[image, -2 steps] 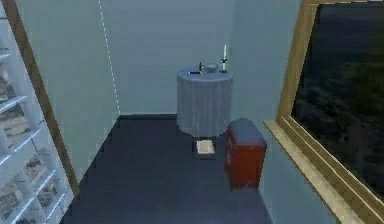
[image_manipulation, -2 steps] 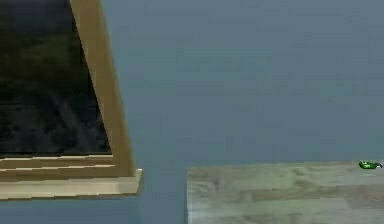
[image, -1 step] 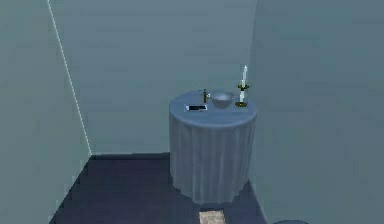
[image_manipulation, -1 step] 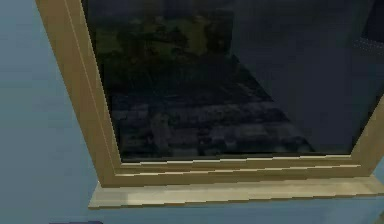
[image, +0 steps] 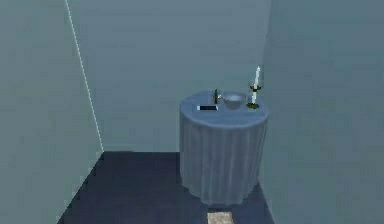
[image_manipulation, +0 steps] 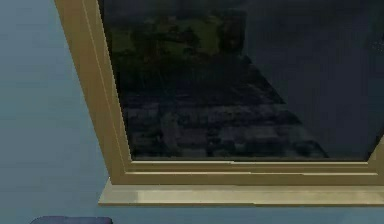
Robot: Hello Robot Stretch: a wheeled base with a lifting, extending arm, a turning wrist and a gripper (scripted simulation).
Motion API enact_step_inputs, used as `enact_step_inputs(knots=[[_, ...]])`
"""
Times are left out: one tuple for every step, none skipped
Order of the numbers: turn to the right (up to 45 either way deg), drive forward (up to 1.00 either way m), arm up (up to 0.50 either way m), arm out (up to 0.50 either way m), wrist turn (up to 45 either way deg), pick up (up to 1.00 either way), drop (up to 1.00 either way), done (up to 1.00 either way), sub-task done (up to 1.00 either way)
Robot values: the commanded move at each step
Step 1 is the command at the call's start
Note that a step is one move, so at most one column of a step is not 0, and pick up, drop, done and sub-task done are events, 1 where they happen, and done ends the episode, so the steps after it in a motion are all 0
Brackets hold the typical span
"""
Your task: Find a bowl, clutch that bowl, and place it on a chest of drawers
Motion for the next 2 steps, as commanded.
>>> enact_step_inputs(knots=[[0.0,0.65,0.00,0.00,0.0,0.00,0.00,0.00,0.00],[-45.0,0.00,0.00,0.00,0.0,0.00,0.00,0.00,0.00]])
